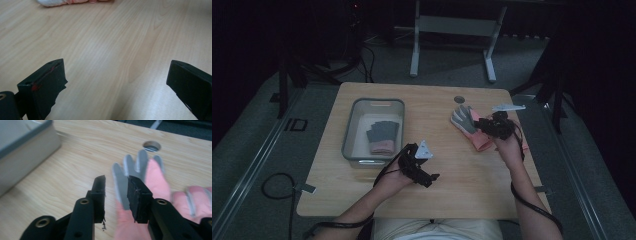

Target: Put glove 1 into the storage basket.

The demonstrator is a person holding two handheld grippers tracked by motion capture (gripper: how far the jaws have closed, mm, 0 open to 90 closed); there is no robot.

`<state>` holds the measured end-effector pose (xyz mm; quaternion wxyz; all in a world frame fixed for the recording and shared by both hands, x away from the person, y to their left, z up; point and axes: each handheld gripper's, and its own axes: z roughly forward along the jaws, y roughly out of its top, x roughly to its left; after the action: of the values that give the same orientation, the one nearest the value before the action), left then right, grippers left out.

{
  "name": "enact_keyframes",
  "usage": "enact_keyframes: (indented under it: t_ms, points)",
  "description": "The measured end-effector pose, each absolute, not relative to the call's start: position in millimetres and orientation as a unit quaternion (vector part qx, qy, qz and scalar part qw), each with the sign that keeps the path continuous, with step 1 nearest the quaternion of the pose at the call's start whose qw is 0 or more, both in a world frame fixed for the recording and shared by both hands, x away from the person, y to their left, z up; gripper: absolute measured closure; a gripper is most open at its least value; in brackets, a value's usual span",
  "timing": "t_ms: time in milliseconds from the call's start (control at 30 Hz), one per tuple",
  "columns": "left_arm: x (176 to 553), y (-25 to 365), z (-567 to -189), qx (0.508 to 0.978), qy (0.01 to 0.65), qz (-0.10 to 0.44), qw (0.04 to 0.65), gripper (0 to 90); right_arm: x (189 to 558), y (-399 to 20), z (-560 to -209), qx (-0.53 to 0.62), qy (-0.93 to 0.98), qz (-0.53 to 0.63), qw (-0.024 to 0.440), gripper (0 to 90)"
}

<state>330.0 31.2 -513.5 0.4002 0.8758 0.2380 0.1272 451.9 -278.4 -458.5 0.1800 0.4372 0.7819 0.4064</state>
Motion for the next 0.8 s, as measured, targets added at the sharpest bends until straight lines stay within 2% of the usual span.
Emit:
enact_keyframes:
  t_ms: [267,500,800]
  points:
    - [311,41,-532,0.851,0.268,0.133,0.432,2.0,476,-276,-471,0.401,0.815,0.376,0.183,70.9]
    - [295,41,-550,0.838,0.280,0.171,0.436,2.0,499,-267,-495,0.379,0.841,0.348,0.170,65.5]
    - [287,39,-558,0.837,0.279,0.172,0.438,2.0,516,-266,-527,0.380,0.857,0.313,0.155,69.6]
